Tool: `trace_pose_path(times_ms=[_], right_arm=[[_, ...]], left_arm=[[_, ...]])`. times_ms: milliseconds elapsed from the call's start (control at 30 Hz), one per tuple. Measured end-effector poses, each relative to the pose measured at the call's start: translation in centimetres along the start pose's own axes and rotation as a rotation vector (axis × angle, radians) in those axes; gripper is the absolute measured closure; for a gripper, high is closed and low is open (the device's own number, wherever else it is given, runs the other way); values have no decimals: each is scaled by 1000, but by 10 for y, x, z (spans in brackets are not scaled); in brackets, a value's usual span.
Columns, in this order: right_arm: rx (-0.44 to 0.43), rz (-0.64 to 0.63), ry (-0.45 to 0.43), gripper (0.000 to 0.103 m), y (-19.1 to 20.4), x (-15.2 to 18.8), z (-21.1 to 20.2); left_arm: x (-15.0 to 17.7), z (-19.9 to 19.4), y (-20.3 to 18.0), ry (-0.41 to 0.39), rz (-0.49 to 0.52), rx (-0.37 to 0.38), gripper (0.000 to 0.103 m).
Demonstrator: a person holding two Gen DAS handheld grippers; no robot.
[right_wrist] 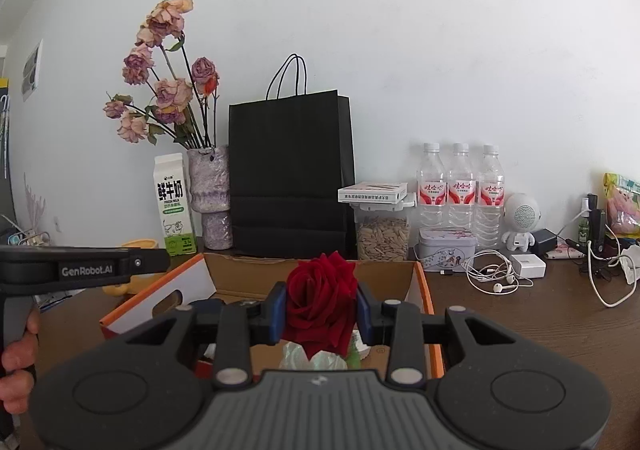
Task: Organize objects
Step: 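Lower the rose into the red box and open the right tool while the left tool releases the cap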
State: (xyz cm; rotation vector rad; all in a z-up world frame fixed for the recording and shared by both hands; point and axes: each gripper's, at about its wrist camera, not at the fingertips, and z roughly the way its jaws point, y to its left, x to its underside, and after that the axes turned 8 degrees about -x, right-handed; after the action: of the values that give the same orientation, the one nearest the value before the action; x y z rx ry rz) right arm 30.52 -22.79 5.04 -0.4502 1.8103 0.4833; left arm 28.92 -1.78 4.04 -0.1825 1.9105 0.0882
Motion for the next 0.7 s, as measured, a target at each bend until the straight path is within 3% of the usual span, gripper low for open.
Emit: trace_pose_path(times_ms=[267,700], right_arm=[[17,39,45,70,-20,5,53],[19,35,93,69,-25,24,59]], left_arm=[[5,41,0,63,-2,-6,74],[15,52,-3,93,21,-30,74]])
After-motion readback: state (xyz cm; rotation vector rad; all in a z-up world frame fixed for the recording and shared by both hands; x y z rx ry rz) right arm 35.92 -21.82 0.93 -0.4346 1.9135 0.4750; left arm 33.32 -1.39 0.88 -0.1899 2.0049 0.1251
